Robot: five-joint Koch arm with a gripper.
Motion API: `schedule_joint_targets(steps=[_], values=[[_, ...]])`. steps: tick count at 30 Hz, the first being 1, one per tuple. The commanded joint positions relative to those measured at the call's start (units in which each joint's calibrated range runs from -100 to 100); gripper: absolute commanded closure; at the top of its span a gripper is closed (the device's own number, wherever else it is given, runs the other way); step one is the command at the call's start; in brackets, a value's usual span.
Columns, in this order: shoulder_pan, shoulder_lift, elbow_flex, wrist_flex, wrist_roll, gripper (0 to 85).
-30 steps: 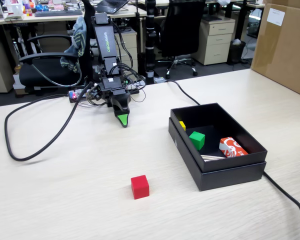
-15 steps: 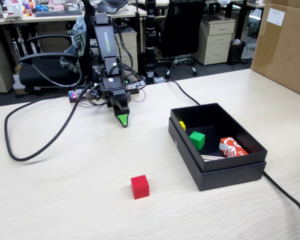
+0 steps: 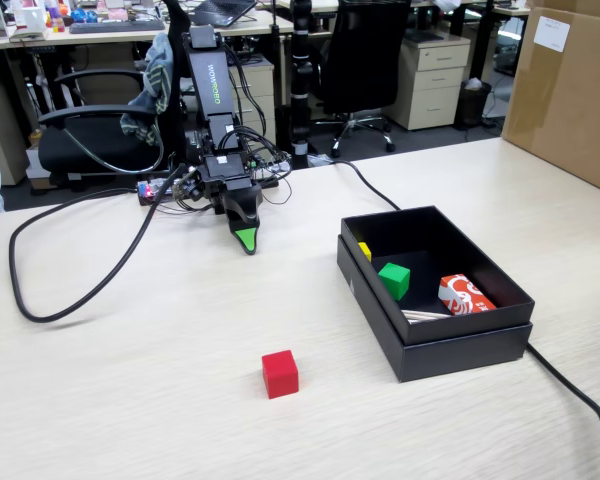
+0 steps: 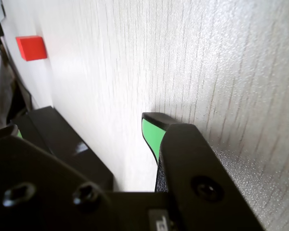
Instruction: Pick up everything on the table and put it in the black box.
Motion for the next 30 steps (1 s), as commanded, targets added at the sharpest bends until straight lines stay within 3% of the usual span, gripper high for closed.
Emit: schedule_joint_targets(steps=[1, 16, 30], values=[[-0.24, 0.45, 2.24, -0.54, -0.05, 36.7], [0.78, 21.22, 56.91, -47.02, 0.73, 37.9], [-0.83, 67.81, 106.60, -66.38, 1.22, 38.0]])
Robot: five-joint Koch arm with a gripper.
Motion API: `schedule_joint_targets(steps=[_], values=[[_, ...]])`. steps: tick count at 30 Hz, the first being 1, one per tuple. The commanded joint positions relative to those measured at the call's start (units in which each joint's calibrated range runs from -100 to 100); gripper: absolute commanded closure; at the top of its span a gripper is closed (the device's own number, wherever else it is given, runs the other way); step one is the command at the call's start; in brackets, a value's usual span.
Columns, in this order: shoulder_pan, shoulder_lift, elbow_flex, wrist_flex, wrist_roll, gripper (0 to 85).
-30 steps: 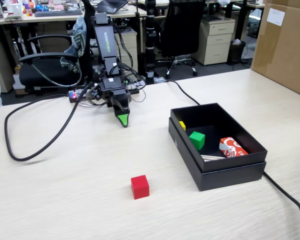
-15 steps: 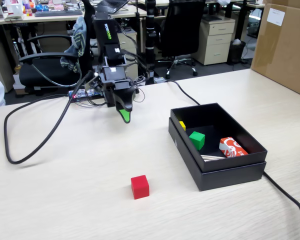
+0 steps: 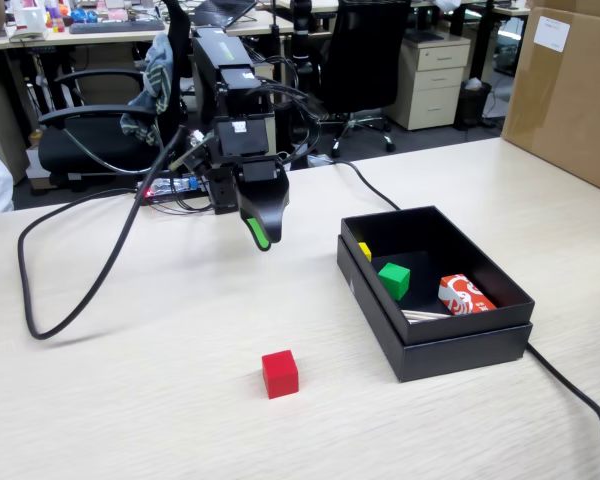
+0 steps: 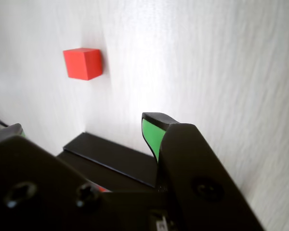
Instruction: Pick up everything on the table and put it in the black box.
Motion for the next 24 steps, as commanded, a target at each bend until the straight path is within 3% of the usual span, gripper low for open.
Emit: schedule_joint_targets(steps=[1, 10, 24], values=[[-0.29, 9.12, 11.37, -3.90, 0.44, 38.0], [-1.37, 39.18, 37.57, -4.77, 0.34, 40.6], [-1.81, 57.19, 48.00, -4.77, 0.00, 40.6]])
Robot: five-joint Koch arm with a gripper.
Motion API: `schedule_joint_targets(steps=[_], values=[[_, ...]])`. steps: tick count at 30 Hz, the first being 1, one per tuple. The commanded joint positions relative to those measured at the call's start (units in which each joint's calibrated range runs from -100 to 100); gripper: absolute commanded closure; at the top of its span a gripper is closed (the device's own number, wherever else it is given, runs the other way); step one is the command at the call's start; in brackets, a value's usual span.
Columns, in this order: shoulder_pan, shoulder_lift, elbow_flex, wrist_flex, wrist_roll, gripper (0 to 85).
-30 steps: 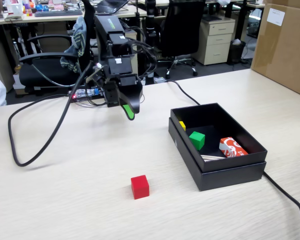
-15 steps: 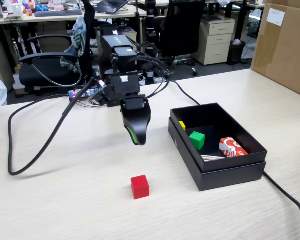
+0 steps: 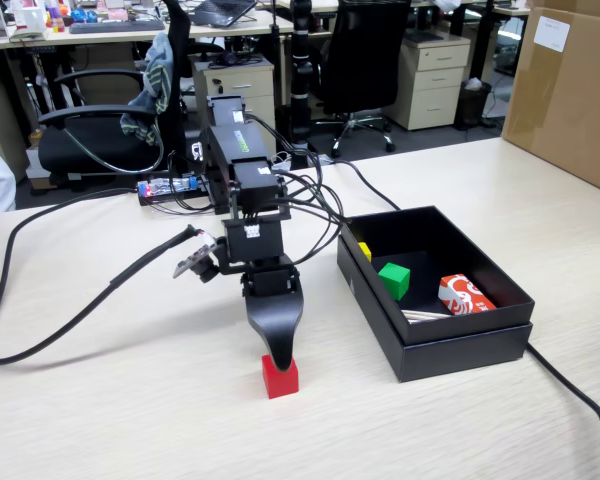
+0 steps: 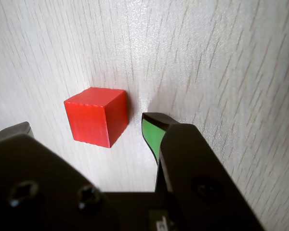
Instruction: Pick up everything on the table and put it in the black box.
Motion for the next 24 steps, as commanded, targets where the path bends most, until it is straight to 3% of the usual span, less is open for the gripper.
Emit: schedule_joint_targets(steps=[1, 10, 18, 24], values=[[-0.10, -0.18, 5.46, -0.19, -0.39, 40.6], [0.29, 1.54, 6.18, -0.28, -1.22, 40.7], [0.93, 3.03, 9.17, -8.14, -1.17, 50.3], [0.88, 3.37, 9.36, -12.11, -0.73, 50.1]])
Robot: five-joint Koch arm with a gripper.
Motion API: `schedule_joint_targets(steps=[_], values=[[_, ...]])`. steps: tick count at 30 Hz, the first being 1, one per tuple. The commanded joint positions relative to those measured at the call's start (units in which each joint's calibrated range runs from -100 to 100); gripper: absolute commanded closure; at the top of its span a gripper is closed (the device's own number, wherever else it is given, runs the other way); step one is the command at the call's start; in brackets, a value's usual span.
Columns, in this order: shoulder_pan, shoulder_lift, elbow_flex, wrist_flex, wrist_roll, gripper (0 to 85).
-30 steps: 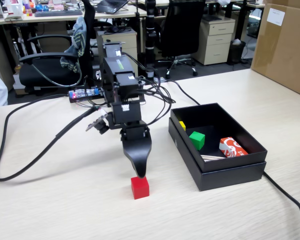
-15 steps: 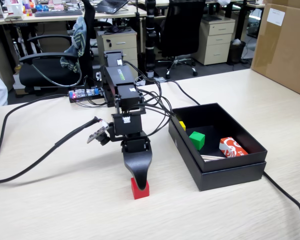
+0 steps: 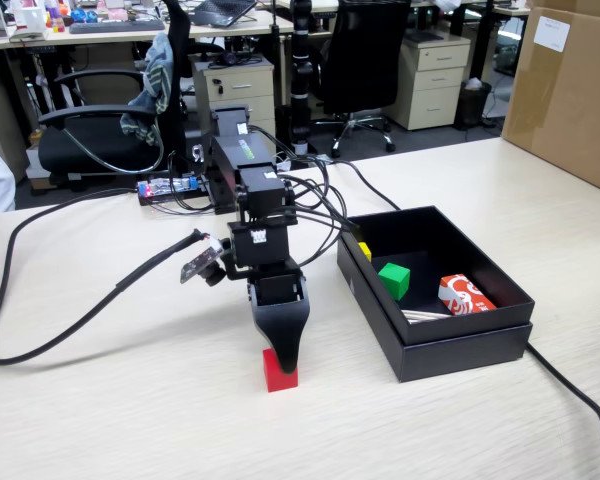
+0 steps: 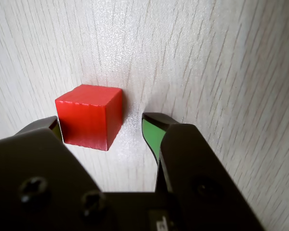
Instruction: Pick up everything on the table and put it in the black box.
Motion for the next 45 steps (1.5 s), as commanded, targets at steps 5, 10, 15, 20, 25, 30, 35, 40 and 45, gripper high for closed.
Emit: schedule_joint_targets(steps=[5, 10, 15, 20, 25, 30, 35, 40, 45], values=[[-0.29, -1.06, 5.60, -2.75, 0.49, 49.6], [-0.24, -0.94, 5.23, -2.75, 0.44, 49.9], [-0.24, -1.17, 3.51, -5.51, 1.81, 62.9], [-0.34, -1.86, 3.60, -5.51, 2.49, 78.7], [-0.29, -4.61, 3.06, -7.50, 2.59, 84.6], [0.59, -18.73, -1.29, -7.67, 2.64, 84.6], [4.40, -41.10, -3.29, -7.76, 2.88, 84.6], [12.55, -52.23, -4.65, -8.10, 3.22, 84.6], [18.02, -49.02, -4.56, -8.10, 3.76, 84.6]])
